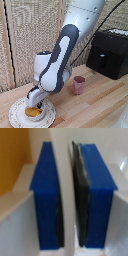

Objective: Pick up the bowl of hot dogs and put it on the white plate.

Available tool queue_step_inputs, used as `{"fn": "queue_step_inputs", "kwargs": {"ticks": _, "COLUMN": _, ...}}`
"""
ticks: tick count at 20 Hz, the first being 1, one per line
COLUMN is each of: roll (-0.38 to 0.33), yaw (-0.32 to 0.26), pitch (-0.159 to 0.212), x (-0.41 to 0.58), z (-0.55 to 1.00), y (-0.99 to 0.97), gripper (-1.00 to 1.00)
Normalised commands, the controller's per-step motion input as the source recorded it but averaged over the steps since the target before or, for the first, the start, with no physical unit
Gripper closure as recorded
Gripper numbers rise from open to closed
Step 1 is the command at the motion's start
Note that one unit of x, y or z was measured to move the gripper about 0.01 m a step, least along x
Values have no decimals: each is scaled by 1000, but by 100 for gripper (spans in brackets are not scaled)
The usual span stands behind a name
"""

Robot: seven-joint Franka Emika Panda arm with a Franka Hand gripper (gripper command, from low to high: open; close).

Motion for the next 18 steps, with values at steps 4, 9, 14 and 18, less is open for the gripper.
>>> {"fn": "queue_step_inputs", "kwargs": {"ticks": 4, "roll": 12, "yaw": 17, "pitch": -44, "x": 172, "z": -17, "y": -191, "gripper": -100}}
{"fn": "queue_step_inputs", "kwargs": {"ticks": 9, "roll": 38, "yaw": -63, "pitch": 90, "x": 95, "z": 140, "y": -71, "gripper": -100}}
{"fn": "queue_step_inputs", "kwargs": {"ticks": 14, "roll": 23, "yaw": -66, "pitch": 74, "x": 20, "z": 297, "y": -33, "gripper": -100}}
{"fn": "queue_step_inputs", "kwargs": {"ticks": 18, "roll": 94, "yaw": -40, "pitch": 118, "x": 57, "z": 536, "y": -24, "gripper": -100}}
